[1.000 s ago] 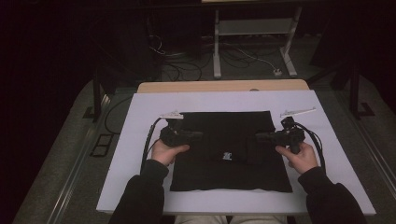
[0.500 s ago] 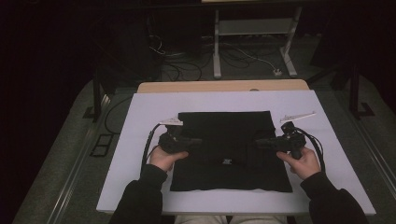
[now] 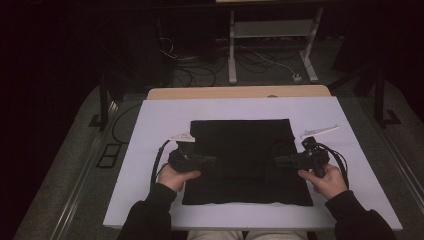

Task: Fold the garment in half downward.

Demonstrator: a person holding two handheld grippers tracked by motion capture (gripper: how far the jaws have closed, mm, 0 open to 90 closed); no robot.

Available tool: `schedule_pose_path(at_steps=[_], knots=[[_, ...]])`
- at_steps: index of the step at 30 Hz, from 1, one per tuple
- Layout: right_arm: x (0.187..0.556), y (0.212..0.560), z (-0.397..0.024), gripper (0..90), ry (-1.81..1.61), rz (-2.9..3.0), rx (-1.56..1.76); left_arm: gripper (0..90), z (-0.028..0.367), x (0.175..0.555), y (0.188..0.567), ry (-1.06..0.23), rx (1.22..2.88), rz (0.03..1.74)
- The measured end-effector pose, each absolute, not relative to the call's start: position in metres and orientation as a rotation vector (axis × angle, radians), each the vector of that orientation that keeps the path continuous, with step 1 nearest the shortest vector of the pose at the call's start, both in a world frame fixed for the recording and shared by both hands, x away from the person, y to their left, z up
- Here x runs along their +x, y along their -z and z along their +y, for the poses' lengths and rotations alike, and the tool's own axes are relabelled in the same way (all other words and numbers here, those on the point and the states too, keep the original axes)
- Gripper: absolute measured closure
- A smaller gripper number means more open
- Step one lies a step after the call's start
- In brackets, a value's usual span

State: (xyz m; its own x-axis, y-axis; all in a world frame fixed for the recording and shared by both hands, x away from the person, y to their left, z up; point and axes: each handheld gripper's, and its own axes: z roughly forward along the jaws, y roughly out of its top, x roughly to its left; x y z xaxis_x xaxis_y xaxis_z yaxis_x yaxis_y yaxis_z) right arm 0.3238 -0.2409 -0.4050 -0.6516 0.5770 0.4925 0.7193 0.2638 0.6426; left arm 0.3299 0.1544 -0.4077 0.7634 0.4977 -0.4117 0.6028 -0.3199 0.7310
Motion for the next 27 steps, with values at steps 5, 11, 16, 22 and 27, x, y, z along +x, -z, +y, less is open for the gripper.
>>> schedule_pose_path(at_steps=[5,11,16,22,27], knots=[[0.317,0.406,-0.242,83.3,1.332,-2.365,-1.205,85.9,0.153,0.323,0.408,0.146,2.0,0.815],[0.311,0.408,-0.242,83.3,1.307,-2.361,-1.194,85.8,0.151,0.318,0.41,0.158,2.019,0.811],[0.306,0.408,-0.242,83.3,1.298,-2.35,-1.17,85.9,0.151,0.313,0.413,0.18,2.044,0.801],[0.3,0.413,-0.241,83.4,1.25,-2.335,-1.125,85.9,0.147,0.304,0.415,0.21,2.101,0.746],[0.291,0.415,-0.239,83.4,1.213,-2.329,-1.07,85.9,0.145,0.298,0.417,0.264,2.166,0.672]])
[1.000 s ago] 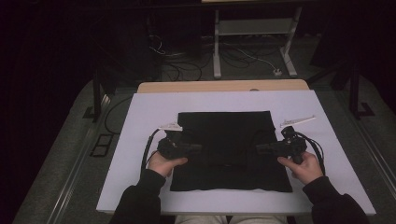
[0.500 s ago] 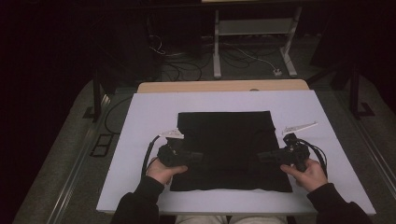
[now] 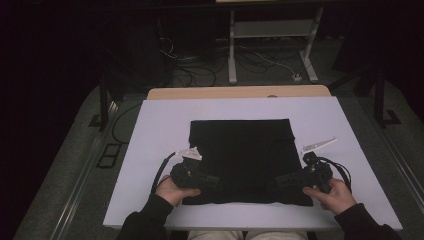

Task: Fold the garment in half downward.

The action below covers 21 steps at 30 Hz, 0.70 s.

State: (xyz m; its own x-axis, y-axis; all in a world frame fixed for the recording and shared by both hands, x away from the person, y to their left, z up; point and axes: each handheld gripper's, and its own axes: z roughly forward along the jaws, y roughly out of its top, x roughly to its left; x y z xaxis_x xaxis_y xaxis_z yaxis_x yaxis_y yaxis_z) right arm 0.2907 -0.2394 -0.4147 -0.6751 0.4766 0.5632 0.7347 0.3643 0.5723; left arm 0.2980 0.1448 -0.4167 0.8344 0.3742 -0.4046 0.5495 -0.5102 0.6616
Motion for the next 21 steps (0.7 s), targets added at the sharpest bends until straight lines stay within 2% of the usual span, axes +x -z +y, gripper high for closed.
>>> schedule_pose_path(at_steps=[21], knots=[[0.272,0.423,-0.238,83.5,1.101,-2.361,-1.0,86.3,0.14,0.284,0.424,0.337,2.298,0.592]])
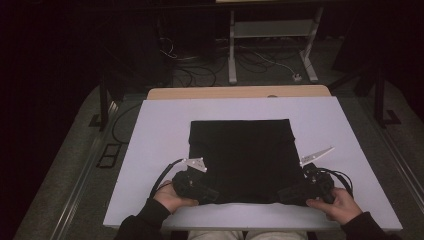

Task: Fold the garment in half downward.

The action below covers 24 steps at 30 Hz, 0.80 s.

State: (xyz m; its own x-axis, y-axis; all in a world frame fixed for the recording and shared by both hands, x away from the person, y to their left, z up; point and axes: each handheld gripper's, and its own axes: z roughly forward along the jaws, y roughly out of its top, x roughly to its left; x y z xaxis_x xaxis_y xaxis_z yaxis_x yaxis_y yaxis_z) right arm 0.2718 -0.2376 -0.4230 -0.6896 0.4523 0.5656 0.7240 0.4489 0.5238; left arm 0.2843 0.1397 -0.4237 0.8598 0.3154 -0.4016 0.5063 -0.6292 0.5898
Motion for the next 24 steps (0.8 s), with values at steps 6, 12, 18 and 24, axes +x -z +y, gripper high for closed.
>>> schedule_pose_path(at_steps=[6,12,18,24], knots=[[0.2708,0.4248,-0.2364,83.3,1.077,-2.362,-0.996,86.3,0.1398,0.2825,0.4242,0.35,2.316,0.581],[0.27,0.4262,-0.2353,83.2,1.058,-2.367,-0.986,86.3,0.141,0.2812,0.4244,0.356,2.323,0.57],[0.2685,0.4266,-0.2337,77.2,1.04,-2.38,-0.963,79.2,0.1441,0.2809,0.4256,0.353,2.315,0.586],[0.2641,0.4211,-0.2325,58.4,1.062,-2.445,-1.0,56.0,0.1461,0.2801,0.4205,0.331,2.305,0.581]])
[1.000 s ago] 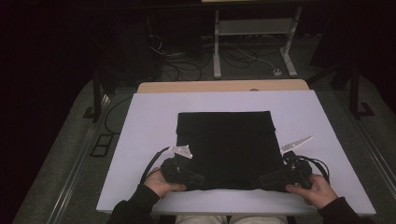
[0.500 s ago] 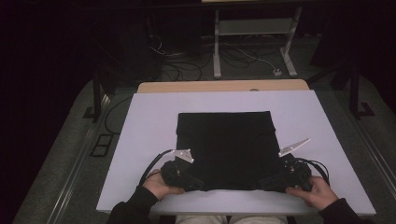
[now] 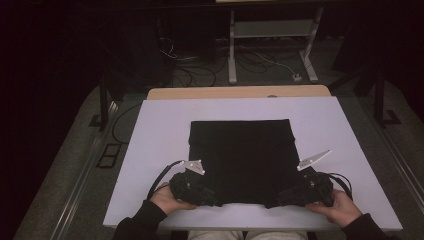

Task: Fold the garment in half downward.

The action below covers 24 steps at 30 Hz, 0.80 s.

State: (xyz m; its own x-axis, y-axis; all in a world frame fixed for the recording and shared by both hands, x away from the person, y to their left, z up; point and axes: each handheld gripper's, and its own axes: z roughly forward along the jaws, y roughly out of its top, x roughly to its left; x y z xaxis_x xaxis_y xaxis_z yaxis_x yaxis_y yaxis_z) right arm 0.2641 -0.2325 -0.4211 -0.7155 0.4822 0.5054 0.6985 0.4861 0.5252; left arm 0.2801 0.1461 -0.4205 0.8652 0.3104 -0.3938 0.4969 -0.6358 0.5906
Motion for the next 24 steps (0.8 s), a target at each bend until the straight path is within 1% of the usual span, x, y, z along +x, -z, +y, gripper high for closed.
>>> schedule_pose_path(at_steps=[2,5,7,8,10,12,13,14,15,16,20,24], knots=[[0.262,0.418,-0.233,53.6,1.081,-2.483,-1.012,48.5,0.146,0.279,0.419,0.323,2.307,0.567],[0.261,0.415,-0.232,44.5,1.11,-2.5,-1.025,38.3,0.145,0.277,0.414,0.245,2.324,0.535],[0.261,0.412,-0.232,37.4,1.122,-2.496,-1.034,26.8,0.144,0.275,0.412,0.282,2.306,0.543],[0.262,0.411,-0.233,35.1,1.133,-2.5,-1.04,23.5,0.144,0.276,0.411,0.283,2.298,0.544],[0.263,0.409,-0.232,26.4,1.144,-2.509,-1.054,14.6,0.144,0.276,0.409,0.278,2.284,0.55],[0.265,0.407,-0.232,13.9,1.152,-2.518,-1.059,9.2,0.146,0.278,0.408,0.263,2.275,0.554],[0.266,0.406,-0.232,12.2,1.153,-2.521,-1.068,4.6,0.146,0.278,0.408,0.252,2.268,0.566],[0.266,0.404,-0.232,8.6,1.159,-2.532,-1.07,0.3,0.147,0.279,0.407,0.241,2.268,0.571],[0.267,0.403,-0.232,1.8,1.167,-2.549,-1.077,0.0,0.149,0.28,0.406,0.223,2.254,0.579],[0.268,0.401,-0.232,0.0,1.169,-2.553,-1.084,0.0,0.152,0.28,0.405,0.199,2.236,0.597],[0.273,0.394,-0.233,0.0,1.212,-2.565,-1.089,0.0,0.167,0.284,0.397,0.113,2.157,0.661],[0.28,0.39,-0.233,0.0,1.233,-2.576,-1.095,0.0,0.184,0.285,0.394,0.06,2.089,0.728]])
